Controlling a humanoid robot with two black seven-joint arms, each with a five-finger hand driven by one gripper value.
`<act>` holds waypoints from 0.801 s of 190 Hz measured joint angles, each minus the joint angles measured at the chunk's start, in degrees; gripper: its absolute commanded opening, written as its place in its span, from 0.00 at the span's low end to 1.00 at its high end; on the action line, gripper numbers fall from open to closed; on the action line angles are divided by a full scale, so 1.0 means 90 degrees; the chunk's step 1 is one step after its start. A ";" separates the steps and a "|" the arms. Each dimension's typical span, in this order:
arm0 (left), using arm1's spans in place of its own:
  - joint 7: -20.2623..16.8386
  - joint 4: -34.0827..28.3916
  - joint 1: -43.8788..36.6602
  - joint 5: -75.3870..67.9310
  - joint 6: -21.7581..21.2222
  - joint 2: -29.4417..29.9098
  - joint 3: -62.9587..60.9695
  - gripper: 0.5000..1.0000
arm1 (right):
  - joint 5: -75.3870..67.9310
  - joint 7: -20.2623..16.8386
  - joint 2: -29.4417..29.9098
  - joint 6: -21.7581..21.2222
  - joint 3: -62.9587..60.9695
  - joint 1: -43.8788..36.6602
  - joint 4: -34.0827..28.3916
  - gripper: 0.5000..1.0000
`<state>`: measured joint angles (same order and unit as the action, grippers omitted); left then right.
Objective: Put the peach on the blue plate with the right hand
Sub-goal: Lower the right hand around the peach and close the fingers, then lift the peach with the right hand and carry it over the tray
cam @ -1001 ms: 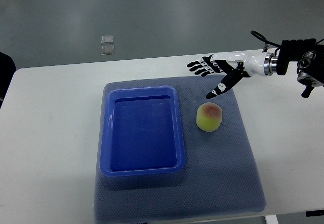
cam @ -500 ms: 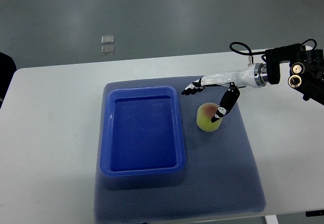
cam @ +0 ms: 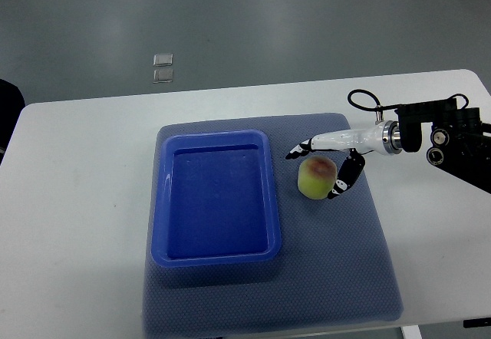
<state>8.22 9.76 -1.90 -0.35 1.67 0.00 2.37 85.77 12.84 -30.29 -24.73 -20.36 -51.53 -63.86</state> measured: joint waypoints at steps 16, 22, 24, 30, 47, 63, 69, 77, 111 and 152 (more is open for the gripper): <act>0.0003 0.0000 0.0004 0.0000 0.0000 0.0000 0.0000 1.00 | 0.0075 0.0000 0.0058 0.0111 0.0044 0.0042 0.0083 0.85; 0.0003 0.0000 0.0004 0.0000 0.0000 0.0000 0.0000 1.00 | 0.0097 0.0000 0.0077 0.0144 0.0063 0.0055 0.0105 0.85; 0.0003 0.0000 0.0004 0.0000 0.0000 0.0000 0.0000 1.00 | 0.0104 0.0000 0.0081 0.0155 0.0069 0.0059 0.0112 0.85; 0.0003 0.0000 0.0005 0.0000 0.0000 0.0000 0.0000 1.00 | 0.0117 0.0000 0.0091 0.0191 0.0085 0.0069 0.0134 0.84; 0.0003 0.0000 0.0006 0.0000 0.0000 0.0000 0.0000 1.00 | 0.0140 0.0000 0.0130 0.0267 0.0135 0.0086 0.0186 0.81; 0.0001 0.0000 0.0007 0.0000 0.0000 0.0000 0.0000 1.00 | 0.0145 0.0000 0.0148 0.0323 0.0184 0.0086 0.0228 0.71; -0.0001 0.0001 0.0007 0.0000 0.0000 0.0000 0.0000 1.00 | 0.0145 -0.0002 0.0150 0.0352 0.0194 0.0086 0.0243 0.65; -0.0002 0.0002 0.0007 0.0000 0.0000 0.0000 0.0000 1.00 | 0.0145 -0.0005 0.0150 0.0384 0.0203 0.0085 0.0258 0.58; -0.0004 0.0002 0.0006 0.0000 0.0000 0.0000 0.0000 1.00 | 0.0140 0.0000 0.0136 0.0413 0.0209 0.0065 0.0269 0.40; -0.0004 -0.0005 0.0004 0.0000 0.0000 0.0000 0.0000 1.00 | 0.0117 0.0161 0.0124 0.0383 0.0190 -0.0032 0.0270 0.31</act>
<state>8.19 9.71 -1.87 -0.35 1.67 0.00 2.37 86.83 14.29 -29.18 -21.28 -18.65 -51.82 -61.43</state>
